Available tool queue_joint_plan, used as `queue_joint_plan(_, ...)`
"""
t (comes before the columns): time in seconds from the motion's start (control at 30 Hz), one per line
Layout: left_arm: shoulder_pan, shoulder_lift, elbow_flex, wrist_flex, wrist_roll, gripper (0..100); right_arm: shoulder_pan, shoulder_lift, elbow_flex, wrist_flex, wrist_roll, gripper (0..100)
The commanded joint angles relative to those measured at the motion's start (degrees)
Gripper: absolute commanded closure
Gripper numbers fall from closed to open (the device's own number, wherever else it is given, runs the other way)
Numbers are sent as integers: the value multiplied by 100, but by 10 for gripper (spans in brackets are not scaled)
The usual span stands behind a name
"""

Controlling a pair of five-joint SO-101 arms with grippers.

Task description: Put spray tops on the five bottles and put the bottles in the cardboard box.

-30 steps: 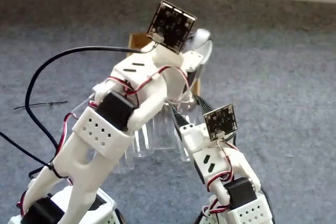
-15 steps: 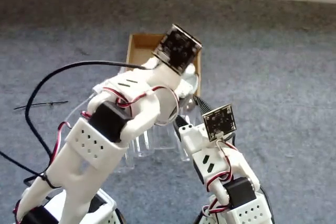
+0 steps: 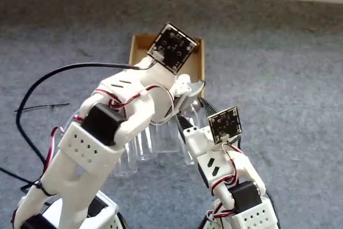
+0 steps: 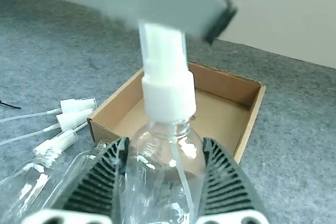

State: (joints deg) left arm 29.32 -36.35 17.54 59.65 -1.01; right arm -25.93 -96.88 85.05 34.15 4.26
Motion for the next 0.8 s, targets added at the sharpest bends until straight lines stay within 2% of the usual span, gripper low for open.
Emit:
queue_joint_plan(0.0, -207, -242, -664, 9, -158, 784, -22, -57, -40, -119, -70, 994)
queue_joint_plan(0.13, -541, -215, -637, -35, -229, 812, -4, -57, -40, -119, -70, 994)
queue_joint_plan(0.37, -629, -31, -154, -35, -624, 822, -4, -57, -40, -119, -70, 994)
queue_joint_plan(0.6, -391, -4, -84, -35, -642, 822, -4, -57, -40, -119, -70, 994)
queue_joint_plan(0.77, -233, -4, -75, 0, -1029, 822, -4, -57, -31, -119, -62, 994)
